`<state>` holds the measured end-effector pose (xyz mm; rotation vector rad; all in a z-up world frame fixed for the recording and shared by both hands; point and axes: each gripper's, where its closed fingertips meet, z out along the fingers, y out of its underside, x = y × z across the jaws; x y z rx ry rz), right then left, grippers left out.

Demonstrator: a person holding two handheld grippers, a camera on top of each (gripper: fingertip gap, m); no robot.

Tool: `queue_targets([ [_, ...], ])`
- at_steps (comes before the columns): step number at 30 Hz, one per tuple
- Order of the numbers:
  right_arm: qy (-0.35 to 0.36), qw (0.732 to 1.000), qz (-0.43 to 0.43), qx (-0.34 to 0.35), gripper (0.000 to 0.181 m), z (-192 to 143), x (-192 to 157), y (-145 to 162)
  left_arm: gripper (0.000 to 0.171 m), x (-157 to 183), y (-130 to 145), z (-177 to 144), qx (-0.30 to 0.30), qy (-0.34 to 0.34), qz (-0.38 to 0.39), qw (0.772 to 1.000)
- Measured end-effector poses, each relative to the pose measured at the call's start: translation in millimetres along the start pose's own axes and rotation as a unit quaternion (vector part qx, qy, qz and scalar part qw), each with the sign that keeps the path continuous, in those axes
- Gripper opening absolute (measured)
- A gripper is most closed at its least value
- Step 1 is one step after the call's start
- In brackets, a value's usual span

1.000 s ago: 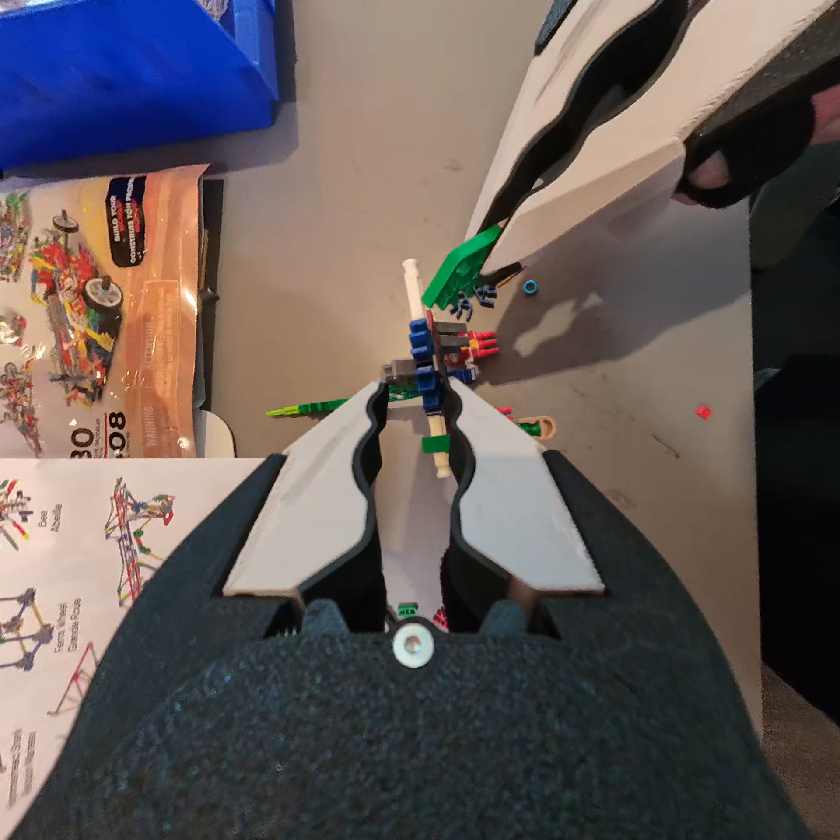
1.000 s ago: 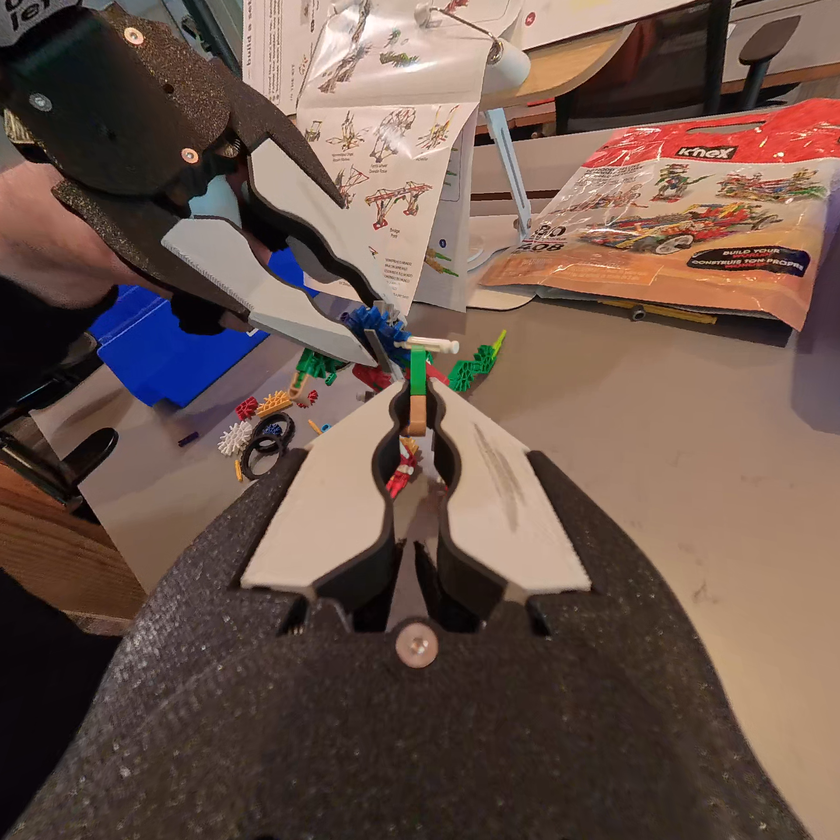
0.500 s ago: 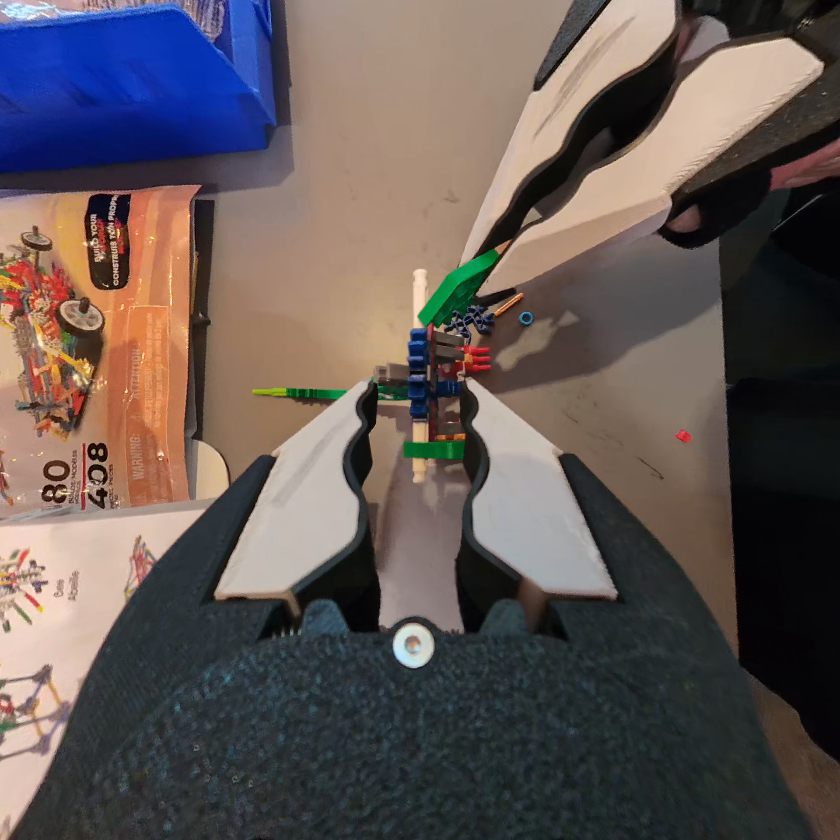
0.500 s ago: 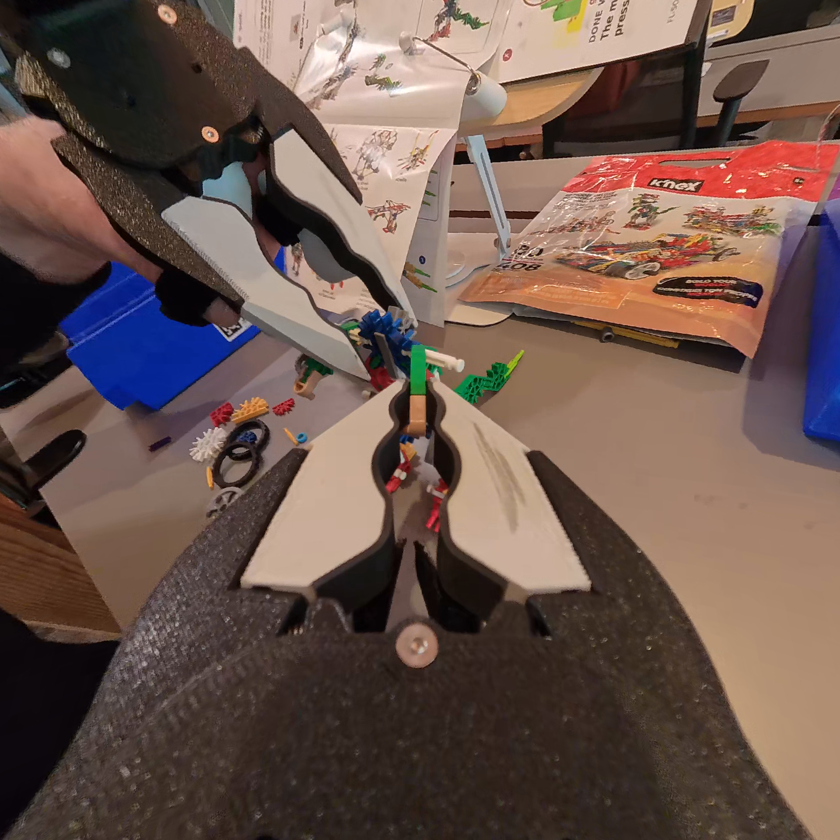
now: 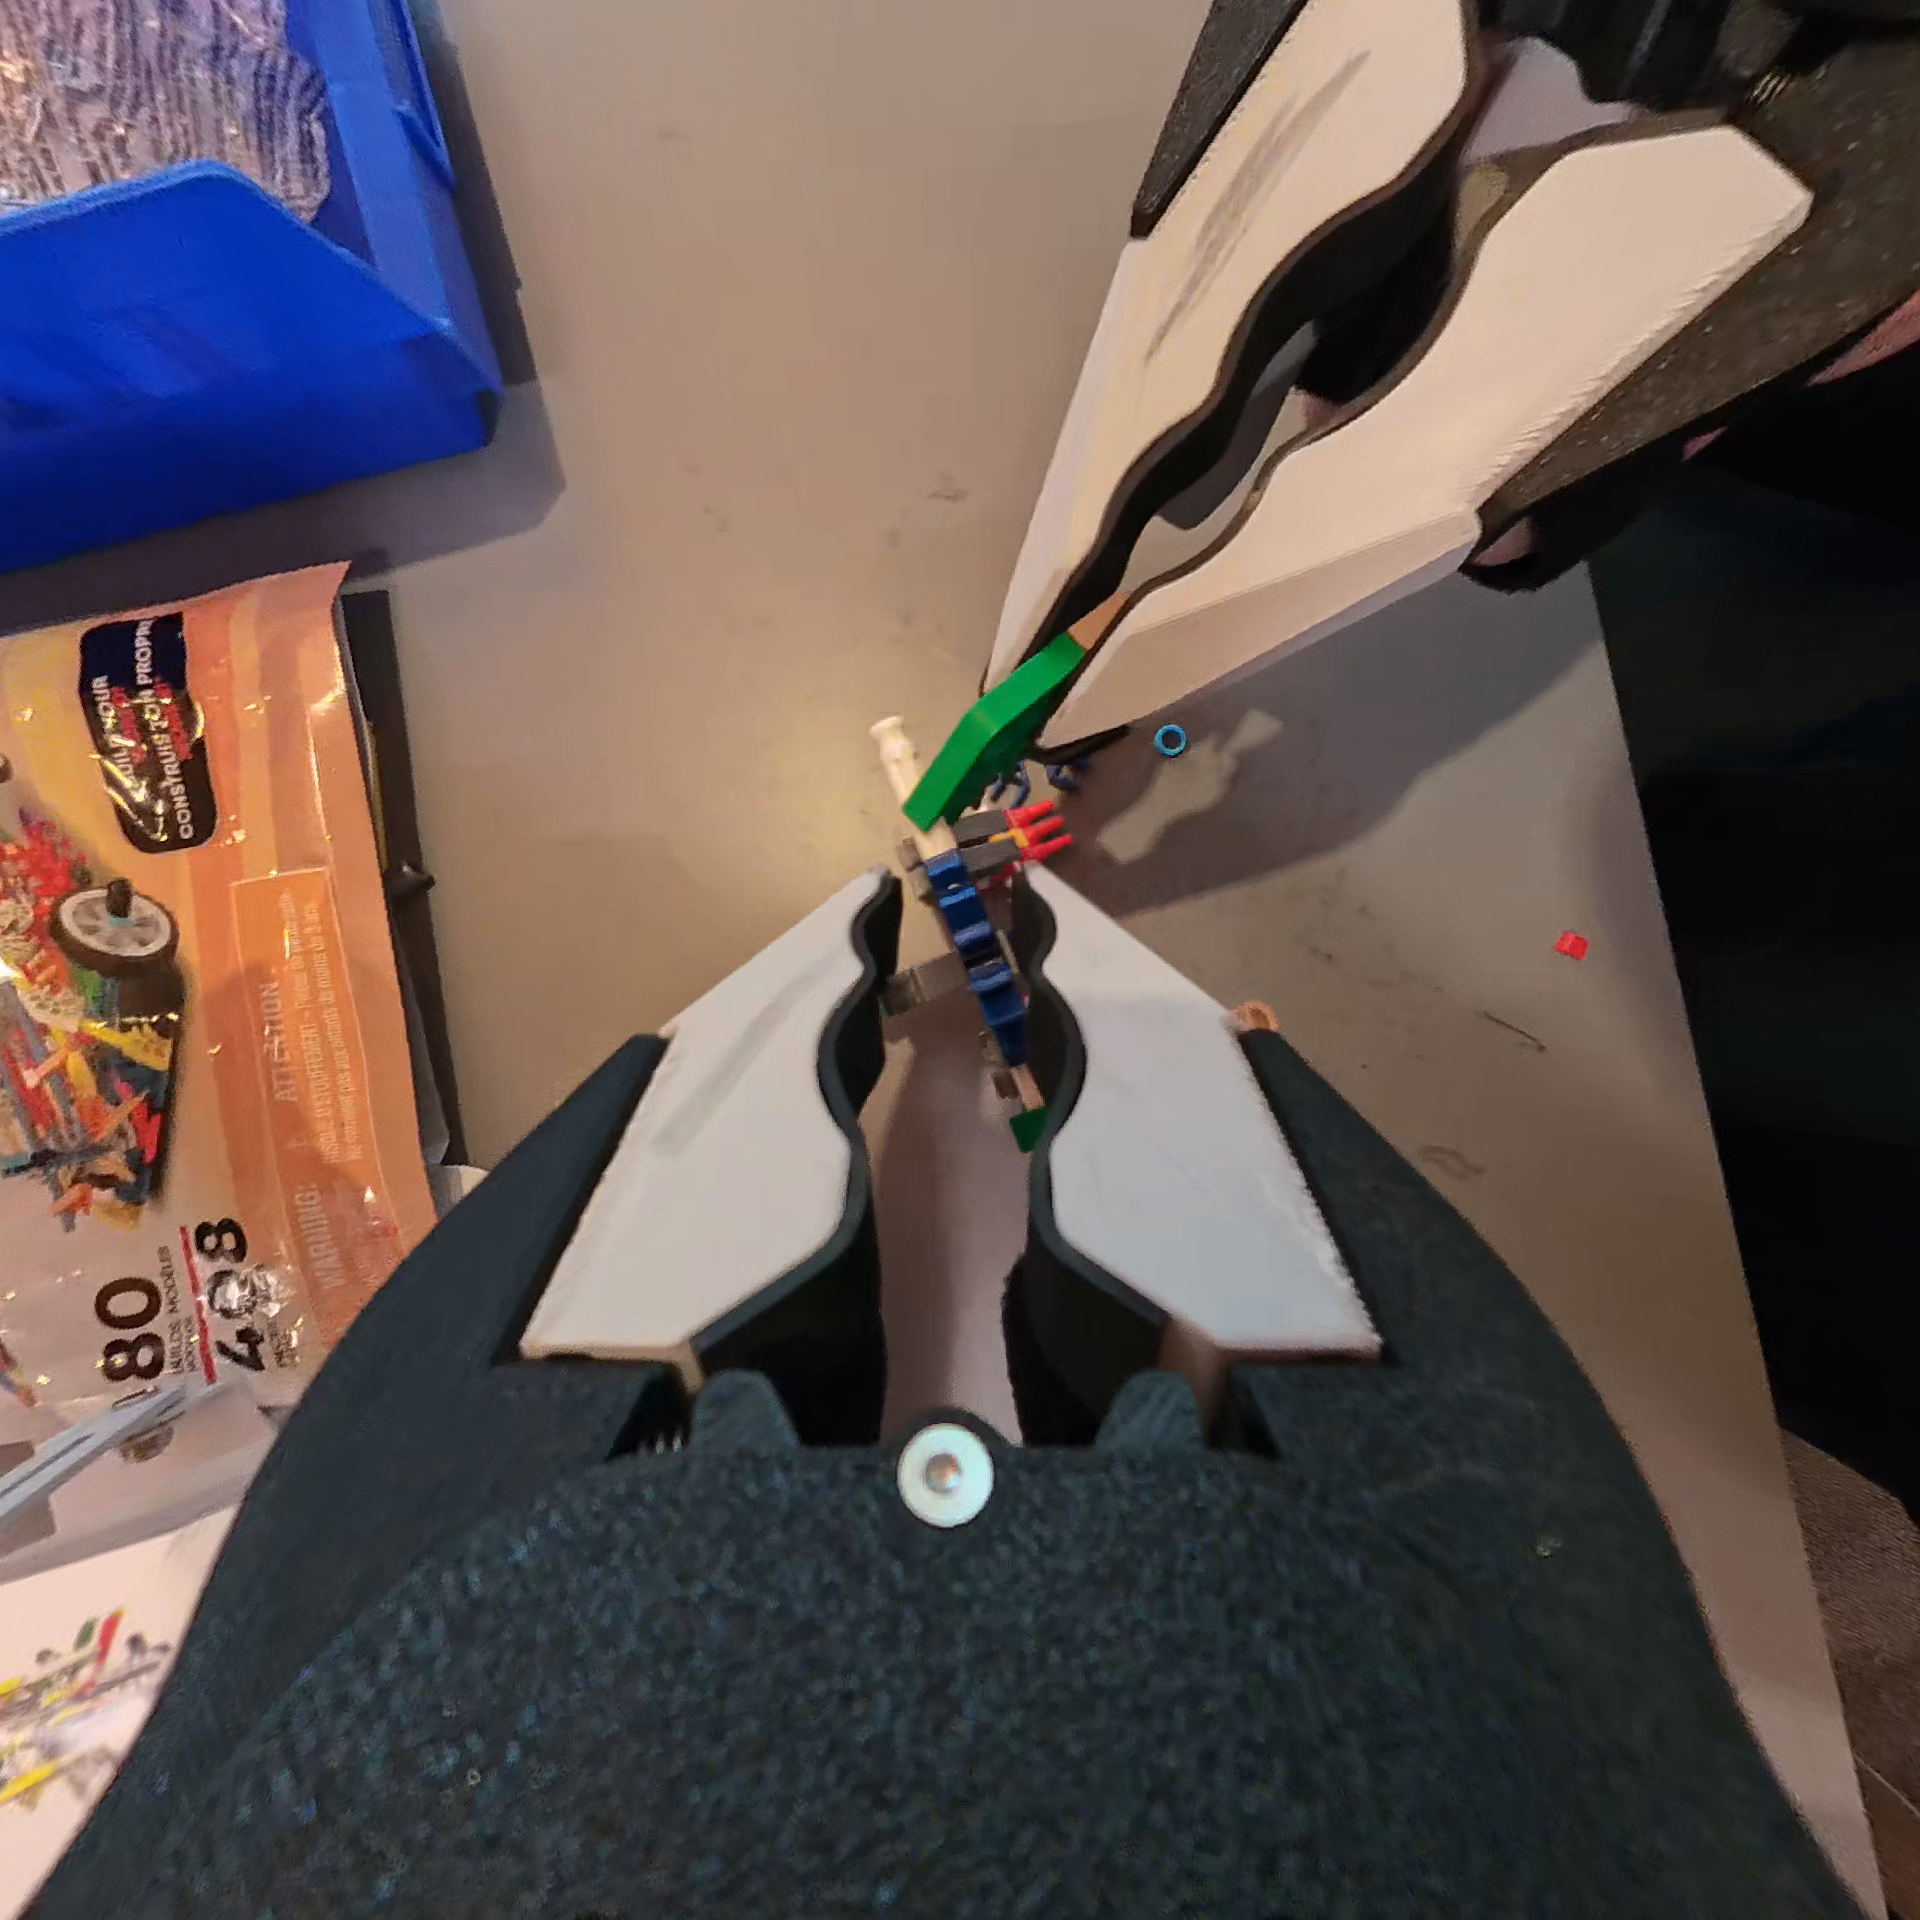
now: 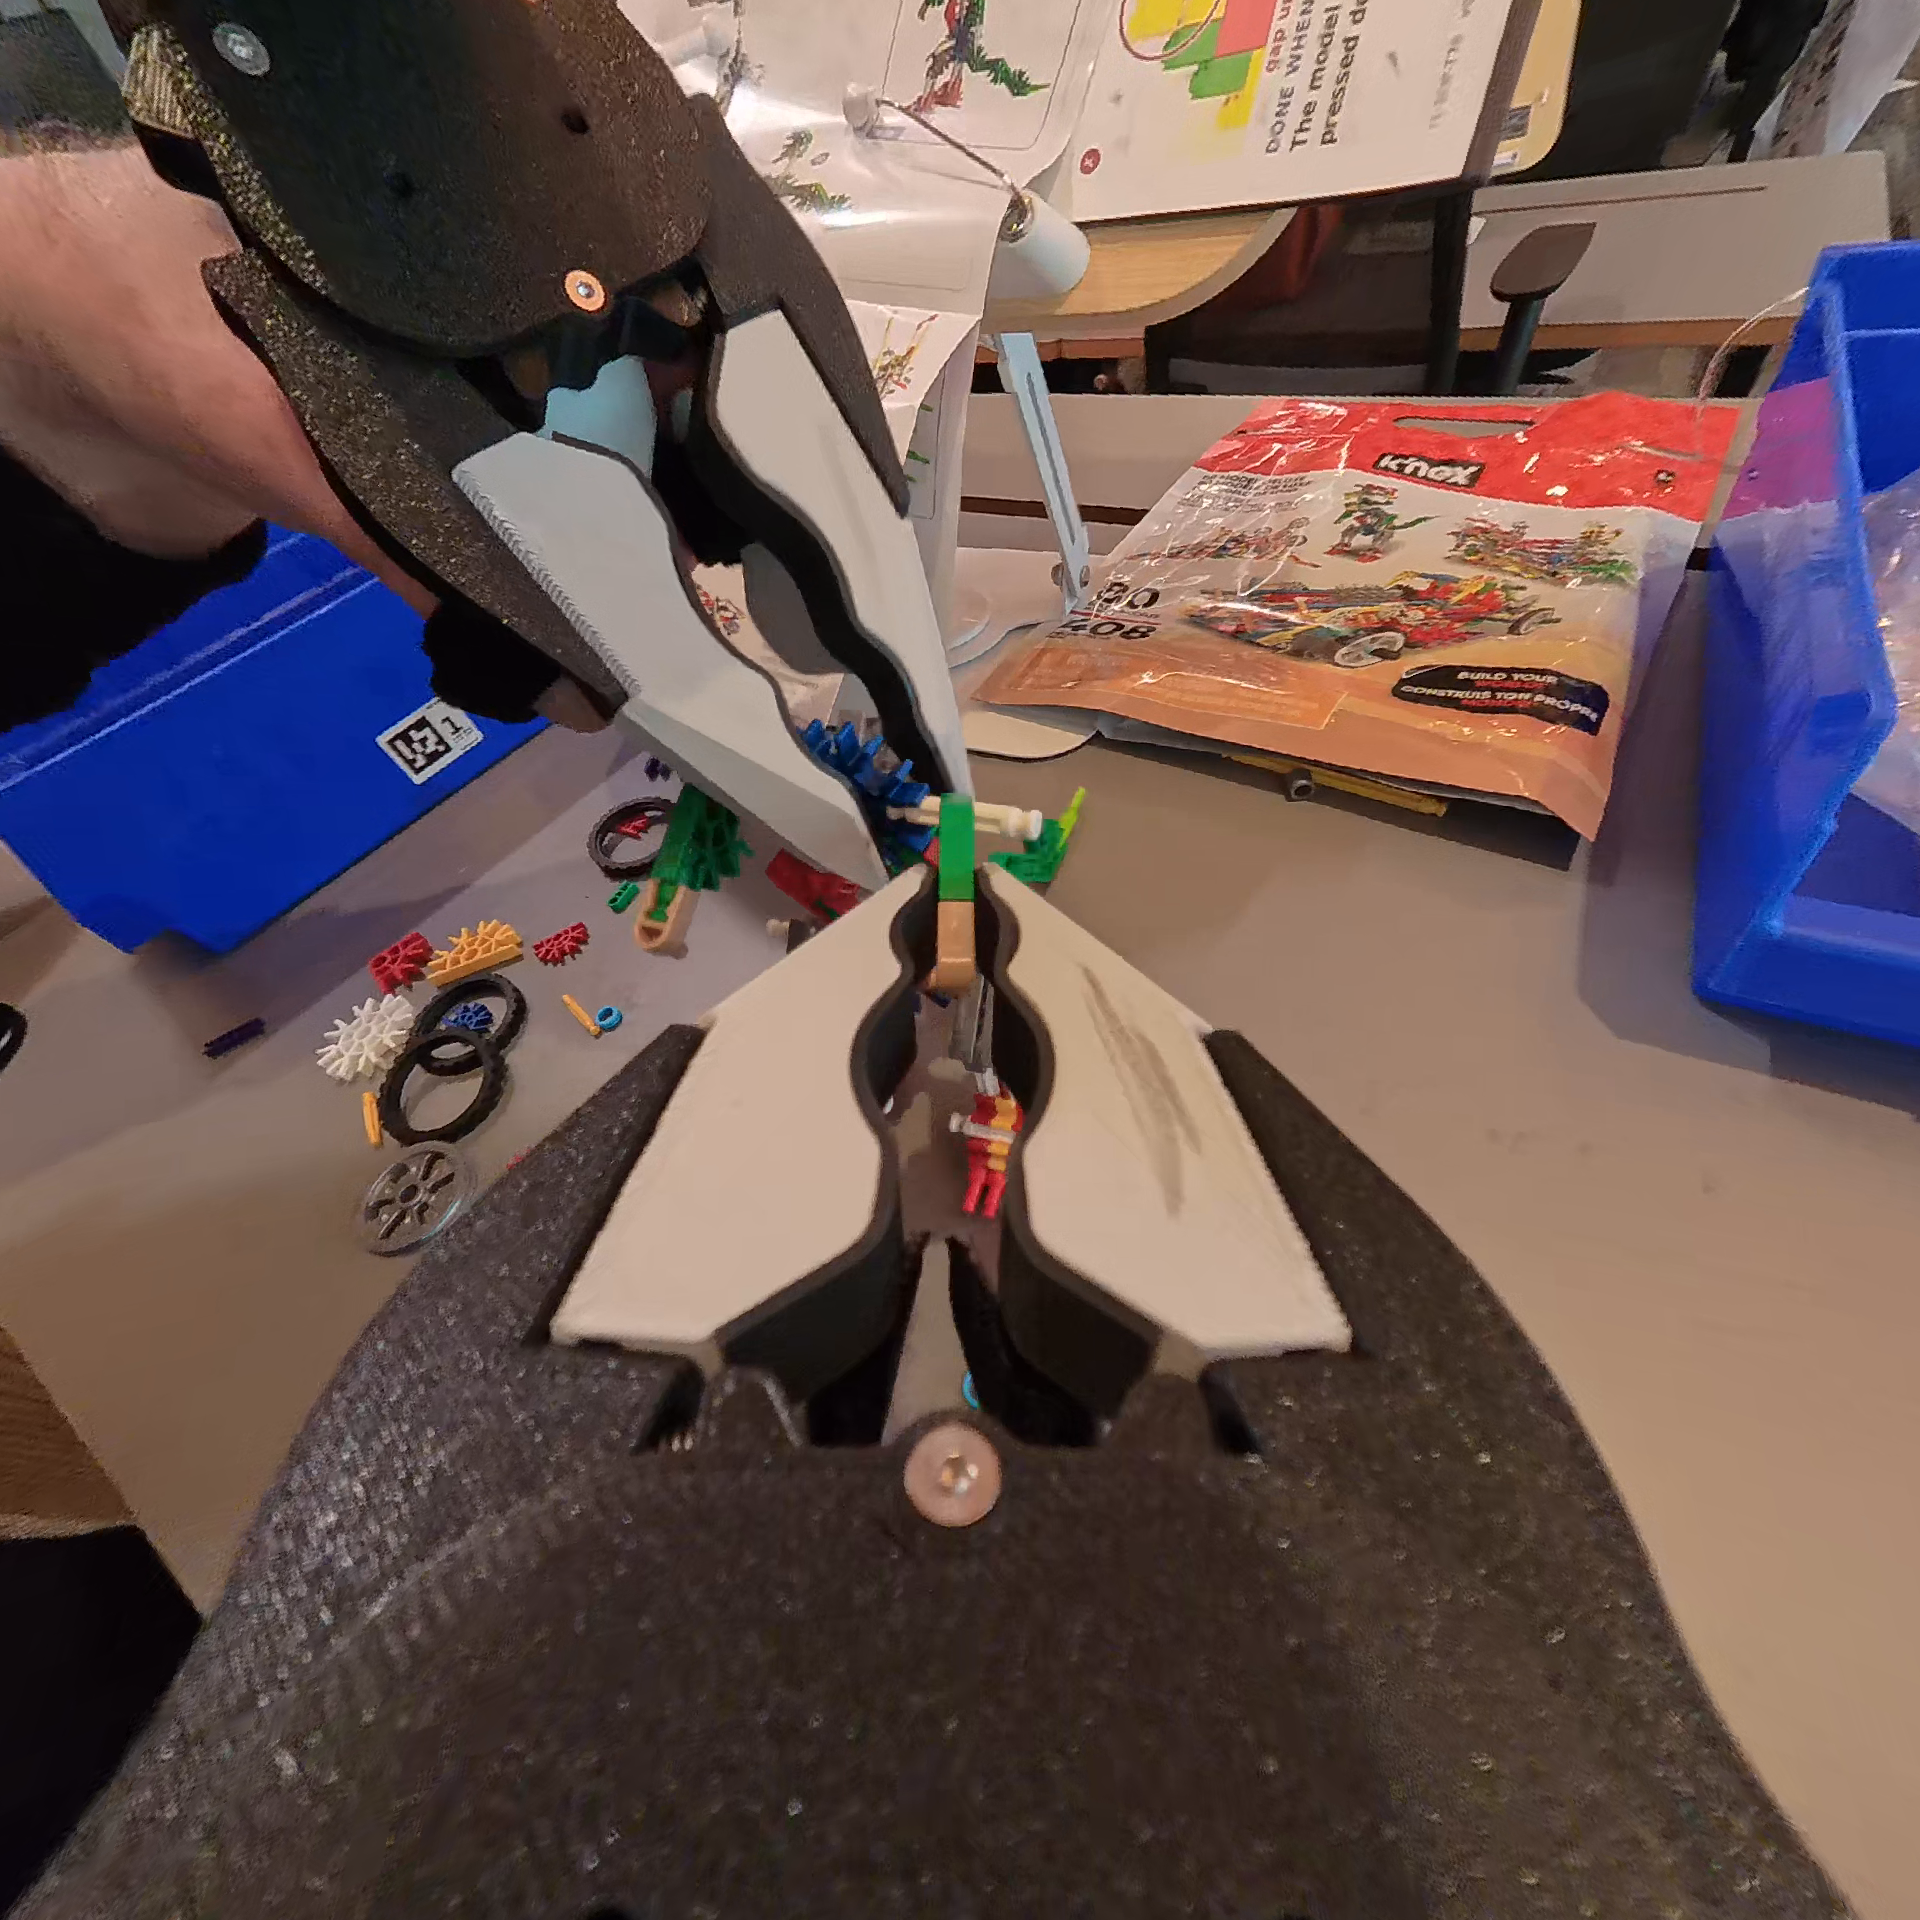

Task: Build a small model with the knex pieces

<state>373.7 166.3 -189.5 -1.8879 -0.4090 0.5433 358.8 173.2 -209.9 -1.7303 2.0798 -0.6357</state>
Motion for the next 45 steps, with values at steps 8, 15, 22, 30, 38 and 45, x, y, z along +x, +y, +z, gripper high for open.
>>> queue_targets([
  [8, 0.04, 0.998, -0.039, -0.005, 0.005, 3.3, 5.8, 1.0, 0.013, 1.0, -4.1, 2.7, 0.025, -0.003, -0.014, 1.0],
  [15, 0.069, 0.995, -0.067, -0.018, 0.005, 6.6, 6.4, 0.9, 0.012, -0.8, -4.1, 2.7, 0.028, -0.013, -0.009, 0.999],
  [22, 0.073, 0.994, -0.079, -0.023, 0.004, 8.7, 9.1, 0.1, 0.011, -3.5, -5.2, 3.8, 0.026, -0.026, 0.002, 0.999],
  [30, 0.087, 0.991, -0.1, -0.022, 0.004, 11.7, 10.2, 1.0, 0.011, -5.9, -4.5, 3.7, 0.022, -0.032, 0.008, 0.999],
  [38, 0.071, 0.993, -0.088, -0.039, 0.002, 16.9, 10.1, 10.2, 0.011, -2.2, -5.7, 4.7, 0.015, -0.032, 0.025, 0.999],
  [45, 0.056, 0.991, -0.099, -0.065, 0.002, 17.3, 11.1, 11.8, 0.01, -3.4, -4.4, 4.3, 0.002, -0.047, 0.024, 0.999],
])
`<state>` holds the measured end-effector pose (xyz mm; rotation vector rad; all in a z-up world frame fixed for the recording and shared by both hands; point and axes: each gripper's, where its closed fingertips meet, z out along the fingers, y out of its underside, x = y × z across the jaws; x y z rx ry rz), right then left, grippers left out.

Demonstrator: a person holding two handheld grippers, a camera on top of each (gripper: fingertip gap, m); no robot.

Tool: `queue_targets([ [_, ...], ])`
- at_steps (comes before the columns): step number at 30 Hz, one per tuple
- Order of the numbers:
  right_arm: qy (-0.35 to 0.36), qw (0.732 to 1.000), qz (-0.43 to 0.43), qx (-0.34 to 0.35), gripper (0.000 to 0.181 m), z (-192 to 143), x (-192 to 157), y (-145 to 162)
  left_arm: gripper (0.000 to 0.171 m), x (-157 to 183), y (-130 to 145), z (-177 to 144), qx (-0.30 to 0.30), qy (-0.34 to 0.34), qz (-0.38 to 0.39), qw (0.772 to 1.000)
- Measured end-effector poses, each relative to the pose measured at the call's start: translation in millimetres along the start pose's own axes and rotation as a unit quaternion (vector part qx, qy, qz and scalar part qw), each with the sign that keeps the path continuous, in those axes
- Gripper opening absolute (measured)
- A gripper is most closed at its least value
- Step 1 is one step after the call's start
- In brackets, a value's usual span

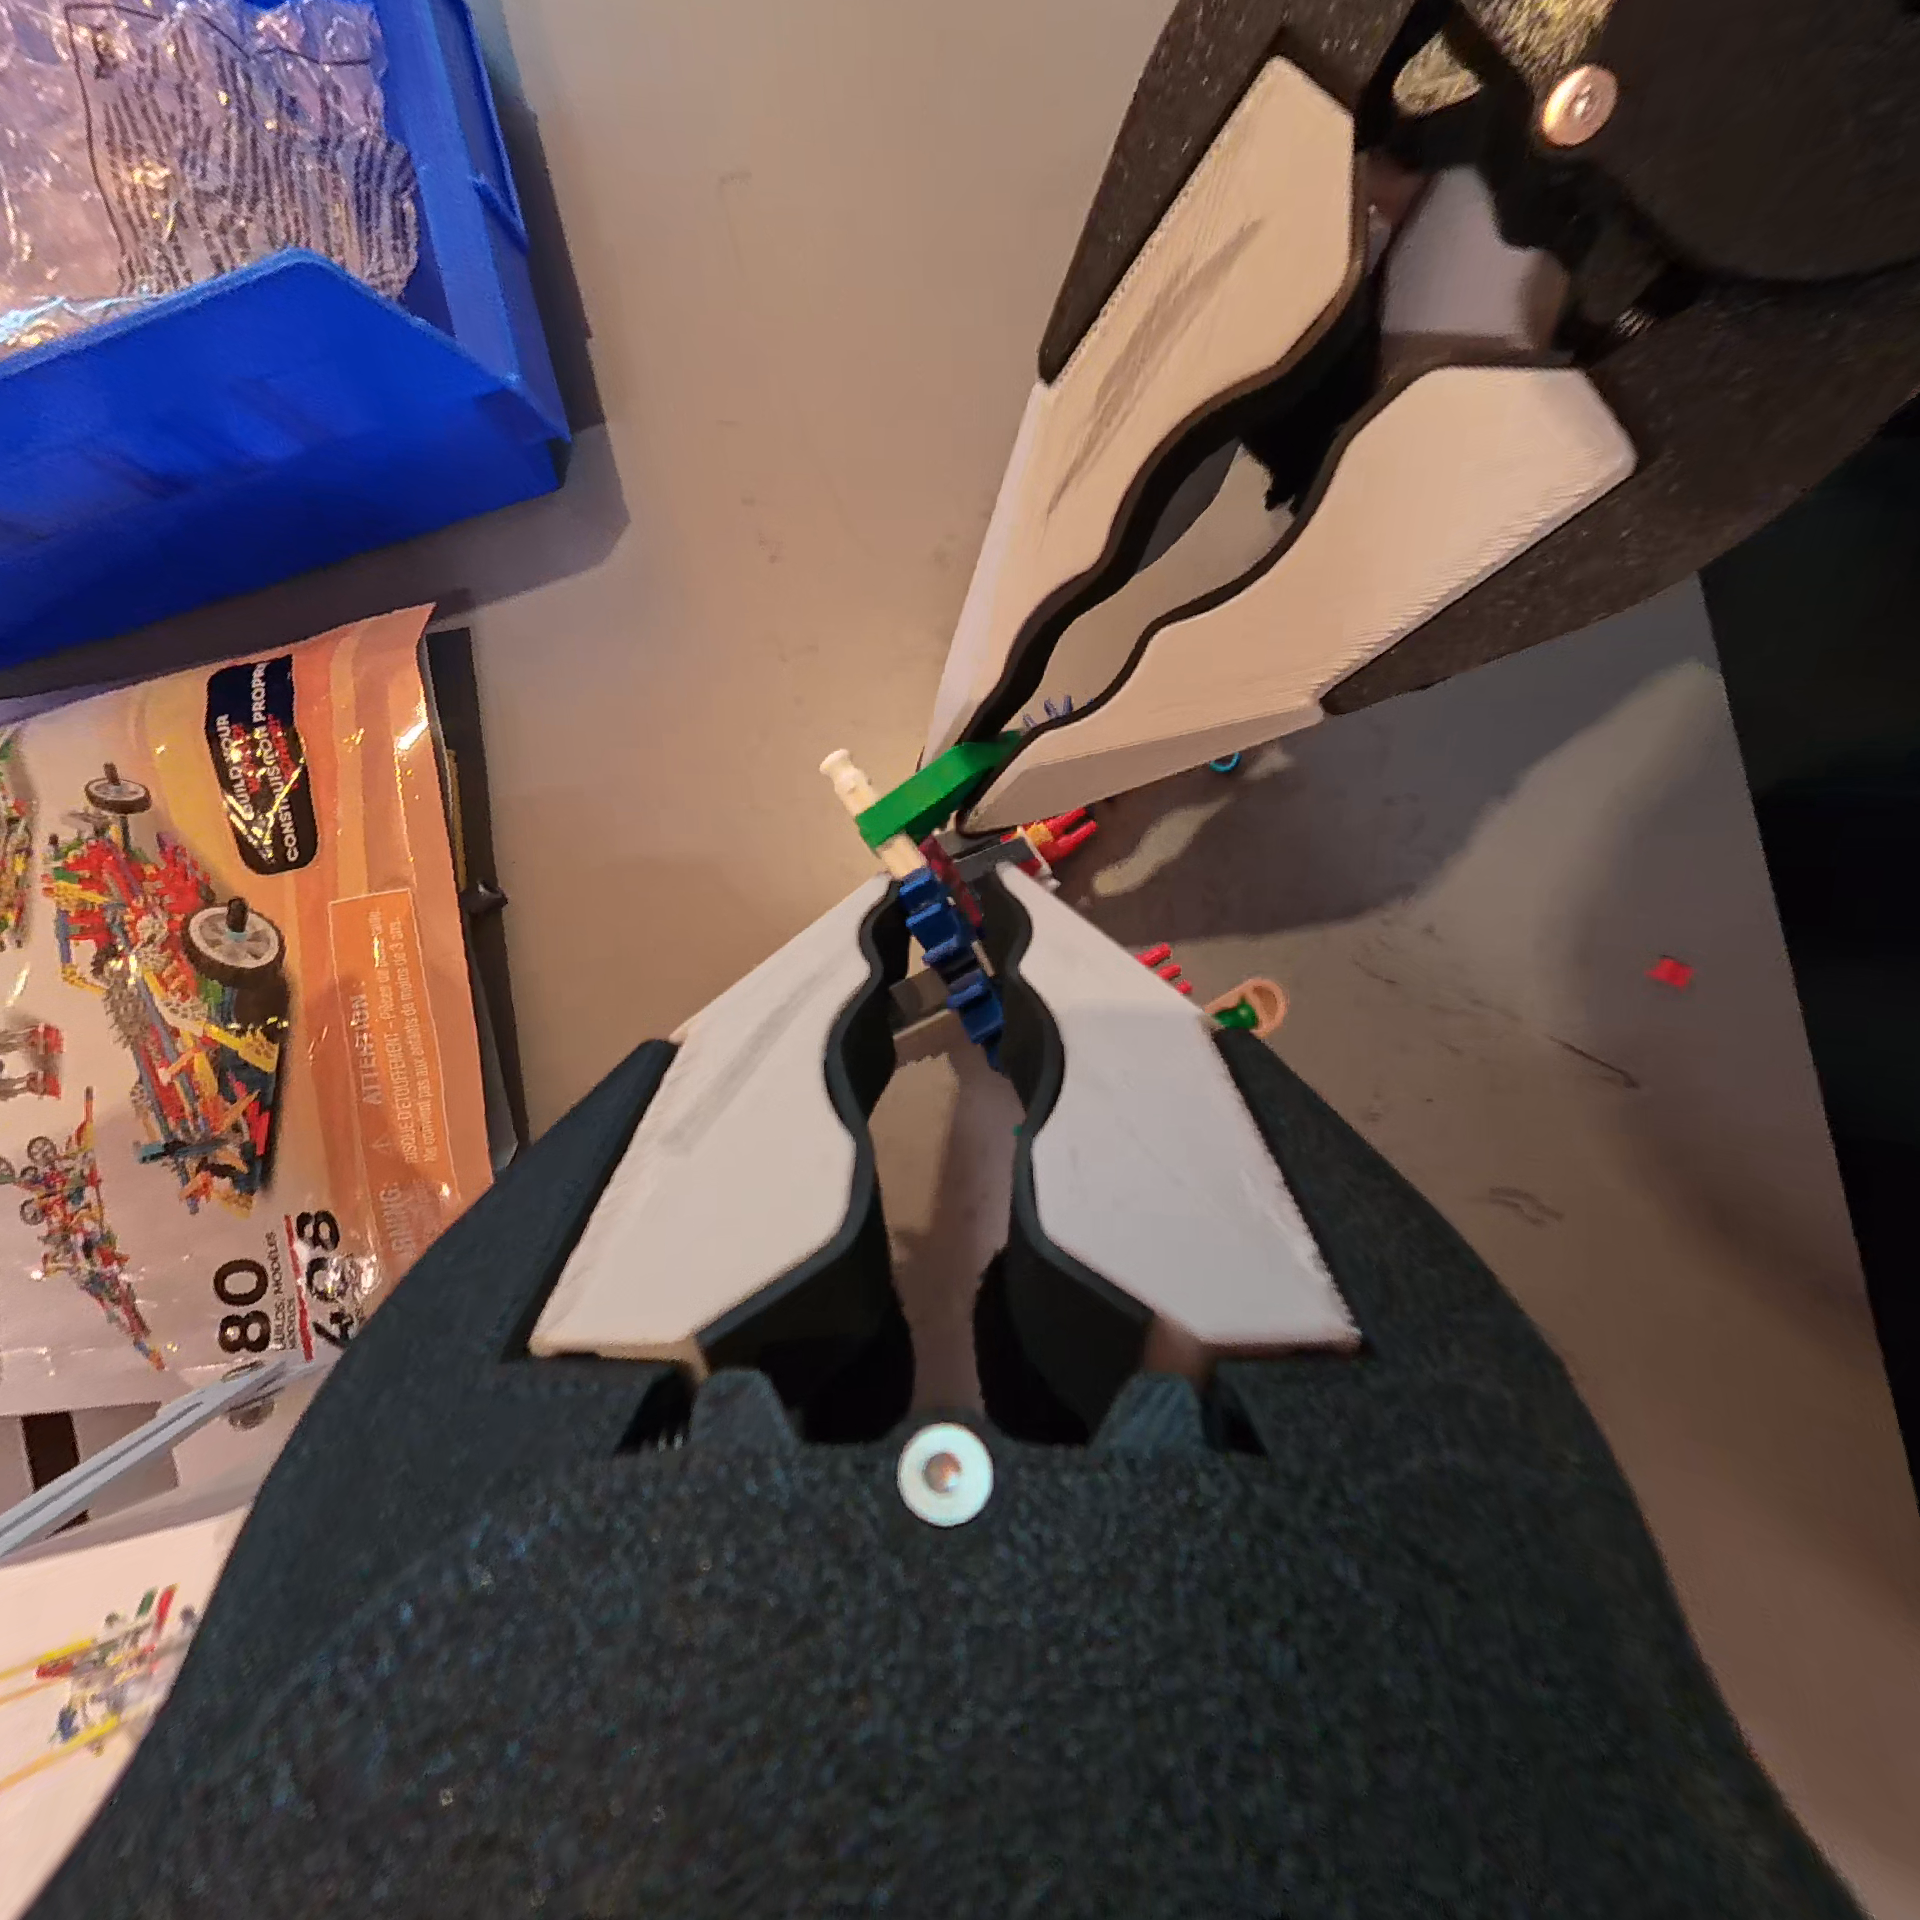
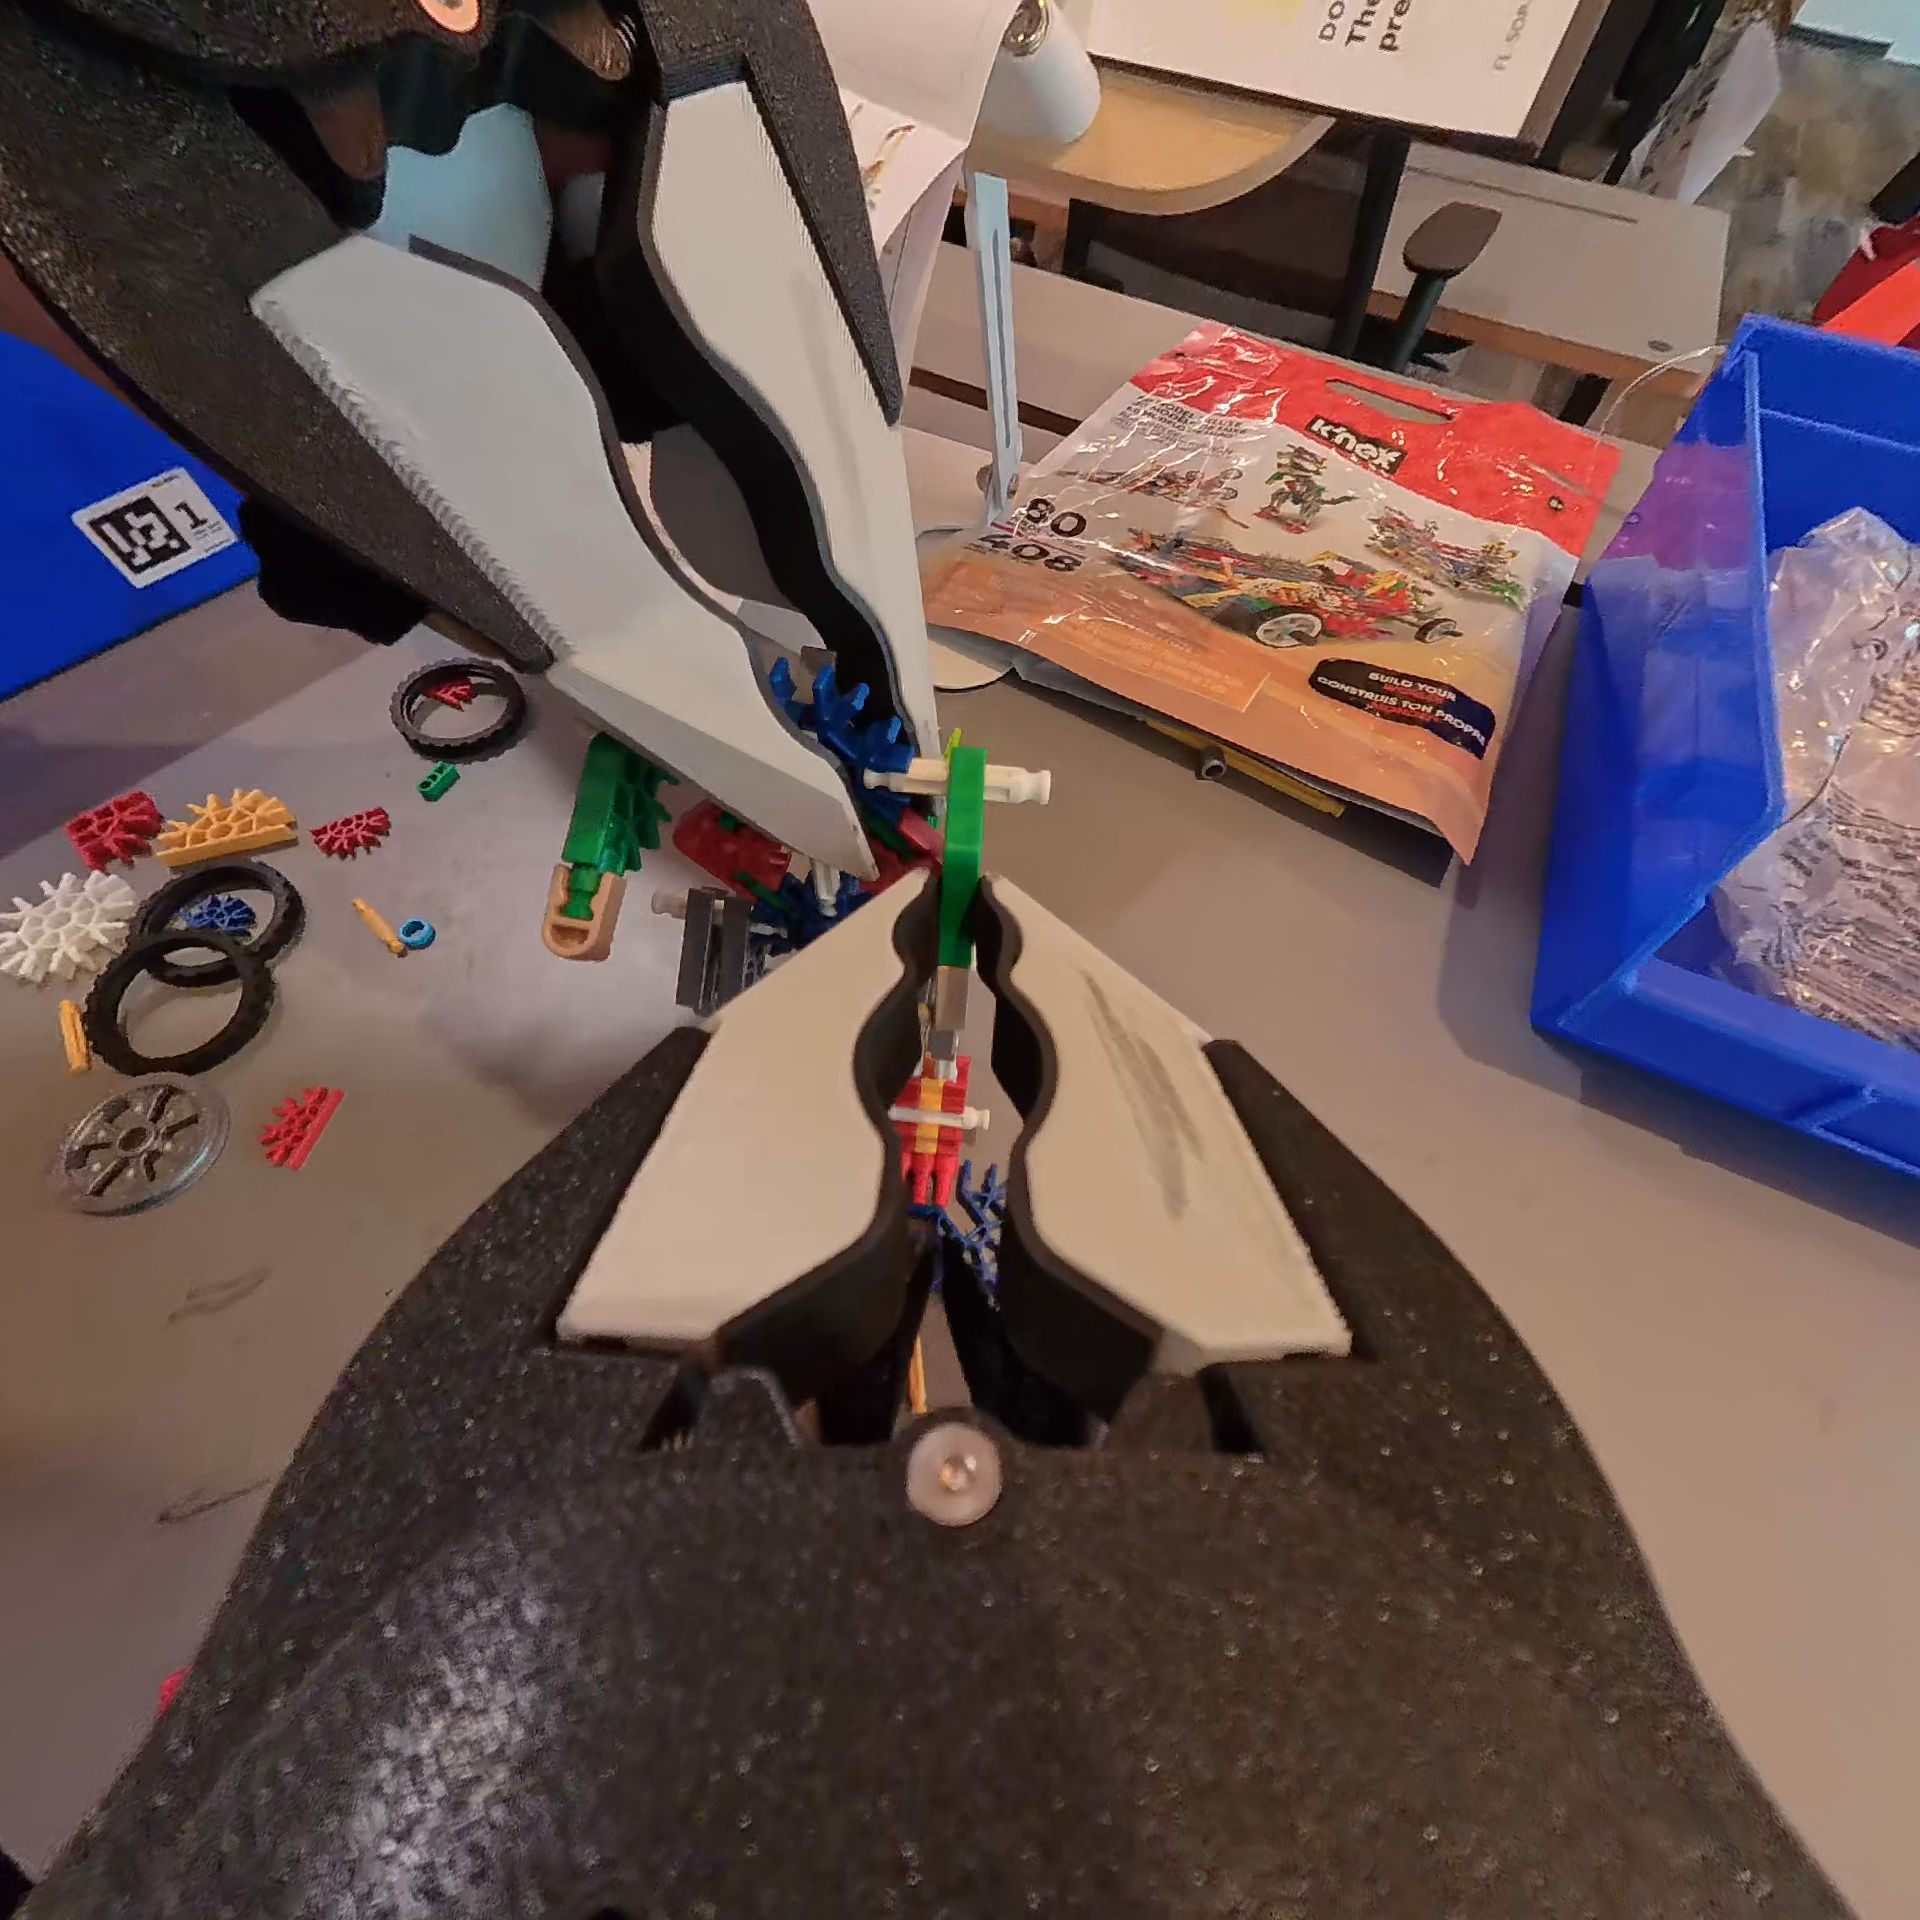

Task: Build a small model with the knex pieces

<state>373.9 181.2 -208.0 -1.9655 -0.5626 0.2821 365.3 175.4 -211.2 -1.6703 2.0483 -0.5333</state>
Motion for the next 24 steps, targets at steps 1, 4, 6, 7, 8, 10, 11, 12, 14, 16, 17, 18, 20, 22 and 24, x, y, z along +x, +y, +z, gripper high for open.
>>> queue_targets([
  [1, -0.001, 1.0, -0.004, -0.007, 0.002, -0.7, -0.3, -0.8, 0.01, -0.4, 0.8, -0.6, -0.005, -0.005, 0.002, 1.0],
  [4, -0.006, 1.0, -0.006, -0.017, 0.002, -0.9, -0.9, -1.6, 0.011, -1.1, 1.6, -1.0, -0.01, -0.012, 0.01, 1.0],
  [6, -0.007, 1.0, -0.012, -0.021, 0.002, -1.3, -0.8, -1.7, 0.01, -1.0, 1.5, -0.6, -0.013, -0.013, 0.017, 1.0],
  [7, -0.009, 1.0, -0.013, -0.024, 0.002, -1.7, -0.6, -1.6, 0.011, -0.9, 1.4, -0.4, -0.015, -0.012, 0.019, 1.0],
  [8, -0.01, 0.999, -0.015, -0.03, 0.002, -2.4, -0.6, -1.9, 0.011, -1.3, 1.2, -0.3, -0.015, -0.012, 0.02, 1.0],
  [10, -0.022, 0.999, -0.022, -0.039, 0.002, -3.5, -4.9, -4.4, 0.01, -3.6, 1.4, -0.2, -0.015, -0.013, 0.019, 1.0],
  [11, -0.02, 0.998, -0.029, -0.046, 0.002, -3.0, -6.0, -5.0, 0.01, -4.4, 2.2, -0.5, -0.017, -0.013, 0.019, 1.0],
  [12, -0.018, 0.997, -0.037, -0.057, 0.002, -2.4, -5.7, -4.2, 0.01, -4.4, 2.6, -0.5, -0.017, -0.013, 0.021, 1.0],
  [14, -0.021, 0.997, -0.033, -0.066, 0.002, -1.6, -3.5, -5.2, 0.01, -6.5, 3.3, -0.7, -0.017, -0.017, 0.019, 1.0],
  [16, -0.028, 0.997, -0.026, -0.067, 0.003, -1.2, -3.4, -4.1, 0.009, -7.1, 3.7, -0.6, -0.019, -0.018, 0.019, 0.999],
  [17, -0.032, 0.997, -0.021, -0.068, 0.004, -2.7, -2.7, -3.5, 0.009, -6.3, 2.9, -0.2, -0.017, -0.019, 0.018, 1.0],
  [18, -0.031, 0.997, -0.013, -0.068, 0.004, -4.4, 0.1, -2.6, 0.009, -5.9, 2.7, -0.1, -0.015, -0.02, 0.014, 1.0],
  [20, -0.025, 0.997, -0.002, -0.068, 0.004, -7.4, 6.2, -1.3, 0.009, -6.3, 2.9, 0.0, -0.013, -0.024, 0.006, 1.0],
  [22, -0.024, 0.997, -0.002, -0.07, 0.004, -7.4, 5.7, -0.5, 0.009, -6.0, 1.3, 1.9, -0.004, -0.026, -0.003, 1.0],
  [24, -0.02, 0.997, 0.0, -0.072, 0.004, -5.8, 6.6, -1.1, 0.009, -7.0, 1.4, 2.0, -0.005, -0.028, -0.001, 1.0],
])
